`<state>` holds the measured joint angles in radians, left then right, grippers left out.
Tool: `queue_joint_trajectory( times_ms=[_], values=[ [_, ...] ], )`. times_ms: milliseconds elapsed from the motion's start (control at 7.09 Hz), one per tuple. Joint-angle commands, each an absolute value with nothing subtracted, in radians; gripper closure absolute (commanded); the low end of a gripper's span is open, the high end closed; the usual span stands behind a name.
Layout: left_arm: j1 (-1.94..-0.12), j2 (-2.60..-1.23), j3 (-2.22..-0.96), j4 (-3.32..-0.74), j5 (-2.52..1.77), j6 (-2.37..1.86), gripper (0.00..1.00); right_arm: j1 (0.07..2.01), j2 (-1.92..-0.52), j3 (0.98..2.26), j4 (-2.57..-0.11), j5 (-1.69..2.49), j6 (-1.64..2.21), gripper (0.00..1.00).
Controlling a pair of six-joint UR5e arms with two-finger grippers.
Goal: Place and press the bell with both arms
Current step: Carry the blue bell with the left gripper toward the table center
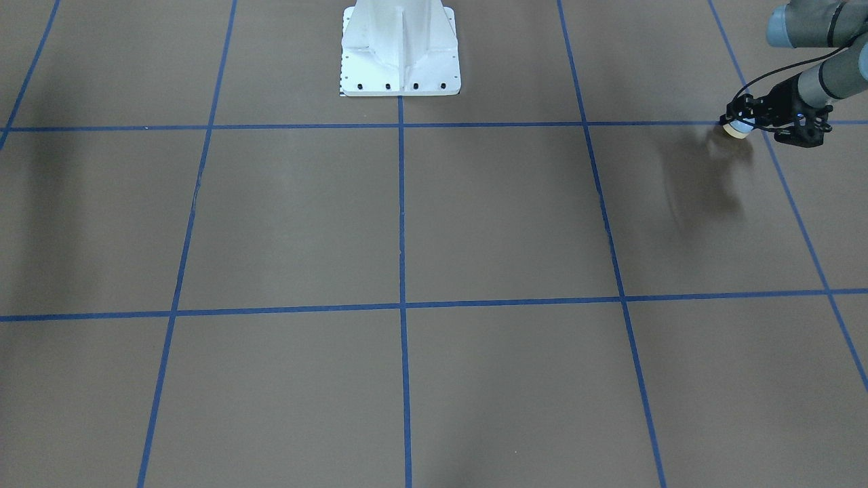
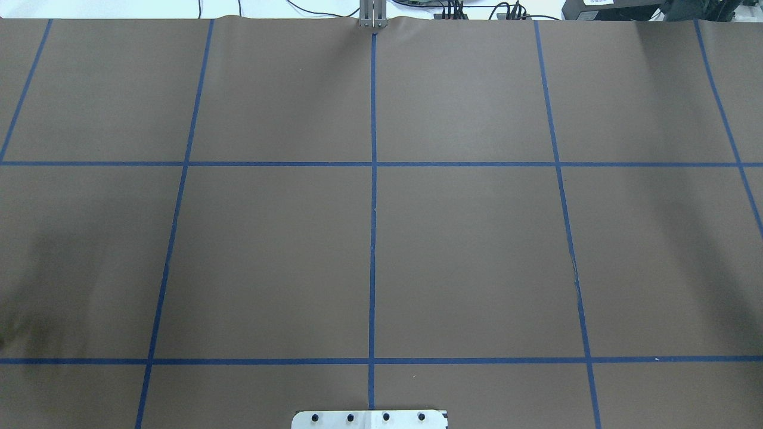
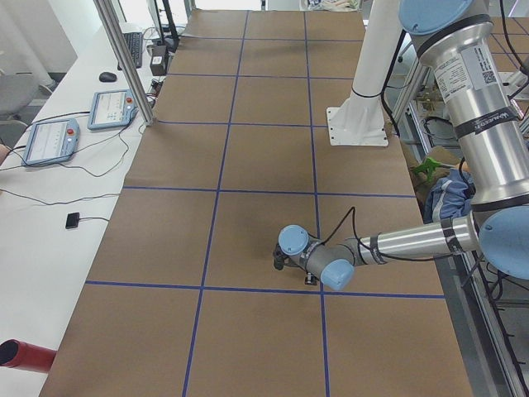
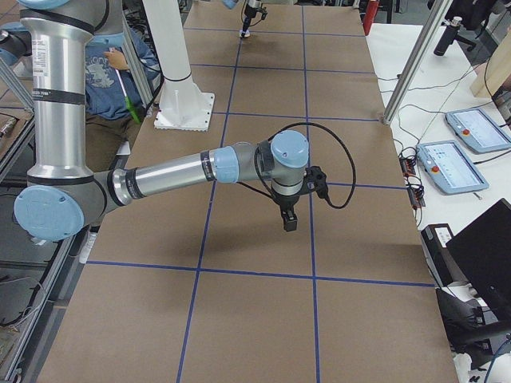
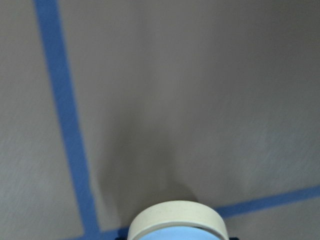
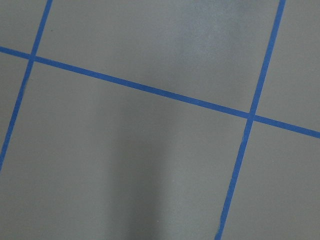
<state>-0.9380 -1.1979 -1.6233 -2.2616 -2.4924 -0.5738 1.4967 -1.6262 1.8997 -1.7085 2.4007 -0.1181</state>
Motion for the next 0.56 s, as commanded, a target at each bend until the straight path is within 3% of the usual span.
queue_joint_trajectory(
  times_ms=[0, 423],
  values=[
    [-0.969, -1.273, -1.788, -2.02, -2.488, -0.574, 1.0, 1.493, -1.621, 1.885, -1.707, 2.401, -0.118, 0.0],
    [-0.988, -1.53, -1.904, -1.661, -2.474, -0.589, 1.0, 1.488, -1.615, 1.864, -1.704, 2.399, -0.117, 0.0]
  ],
)
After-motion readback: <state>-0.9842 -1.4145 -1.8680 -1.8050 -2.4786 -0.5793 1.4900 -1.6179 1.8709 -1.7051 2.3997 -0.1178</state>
